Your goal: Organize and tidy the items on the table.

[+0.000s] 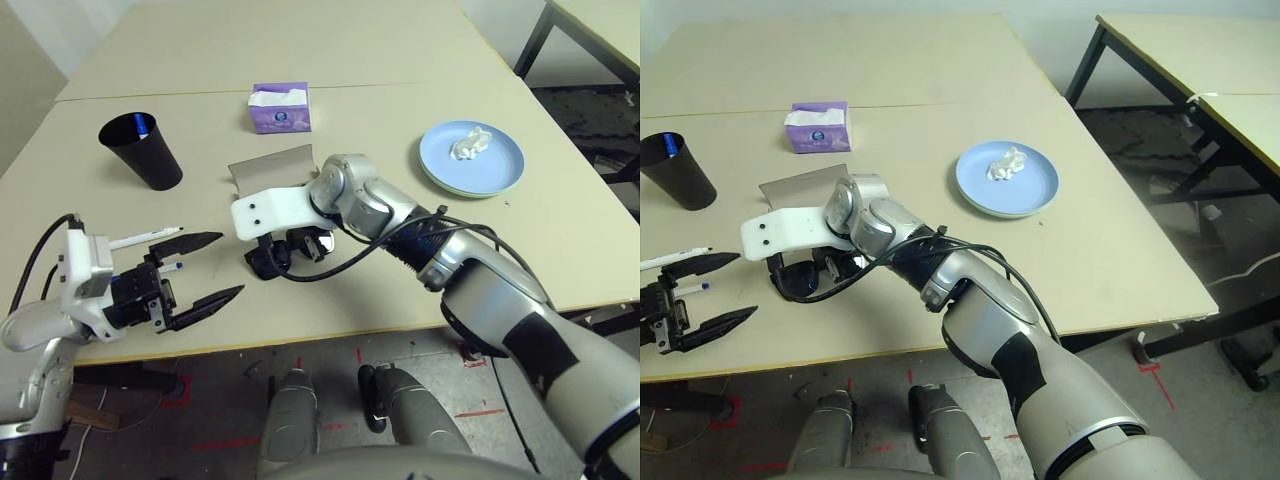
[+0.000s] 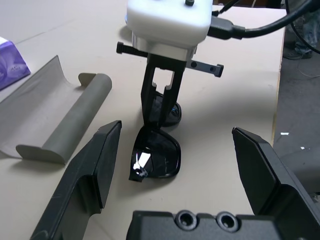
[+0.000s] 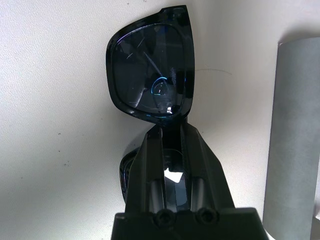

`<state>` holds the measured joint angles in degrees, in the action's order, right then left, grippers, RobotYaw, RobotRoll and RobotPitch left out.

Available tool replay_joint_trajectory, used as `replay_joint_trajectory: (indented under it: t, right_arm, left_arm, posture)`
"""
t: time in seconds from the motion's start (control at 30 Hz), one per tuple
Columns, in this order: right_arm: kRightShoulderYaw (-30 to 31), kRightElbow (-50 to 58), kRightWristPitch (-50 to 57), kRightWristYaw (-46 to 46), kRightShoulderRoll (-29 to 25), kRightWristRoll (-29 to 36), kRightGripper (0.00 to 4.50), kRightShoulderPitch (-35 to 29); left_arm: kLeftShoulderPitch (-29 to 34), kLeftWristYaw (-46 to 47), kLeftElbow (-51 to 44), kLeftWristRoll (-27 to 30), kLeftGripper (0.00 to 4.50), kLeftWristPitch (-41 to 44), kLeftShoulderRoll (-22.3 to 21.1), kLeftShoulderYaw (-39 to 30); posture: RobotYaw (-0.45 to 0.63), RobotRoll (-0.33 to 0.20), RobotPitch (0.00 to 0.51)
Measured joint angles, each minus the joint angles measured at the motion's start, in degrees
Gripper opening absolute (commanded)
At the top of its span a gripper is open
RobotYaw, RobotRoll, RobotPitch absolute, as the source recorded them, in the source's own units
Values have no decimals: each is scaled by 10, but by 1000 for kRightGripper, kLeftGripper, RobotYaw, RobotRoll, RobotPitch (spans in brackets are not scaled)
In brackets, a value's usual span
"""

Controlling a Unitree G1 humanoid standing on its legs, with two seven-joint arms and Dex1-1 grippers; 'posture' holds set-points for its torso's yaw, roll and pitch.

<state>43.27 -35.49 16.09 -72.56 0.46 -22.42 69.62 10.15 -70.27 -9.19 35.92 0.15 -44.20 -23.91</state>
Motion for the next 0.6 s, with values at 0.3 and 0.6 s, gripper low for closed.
replay_joint_trajectory:
  t: [0.3,0.6]
  right_arm:
    - [-17,-34,0,-17,1,1,174,44]
    - [-47,-68,-9,-20,-3,4,159,118]
  left_arm:
    - [0,-13,35,-4,4500,-5,0,0]
    - [-5,-15,62,-8,4500,-22,1,0]
  posture:
    - [128,0,207]
    - [127,0,197]
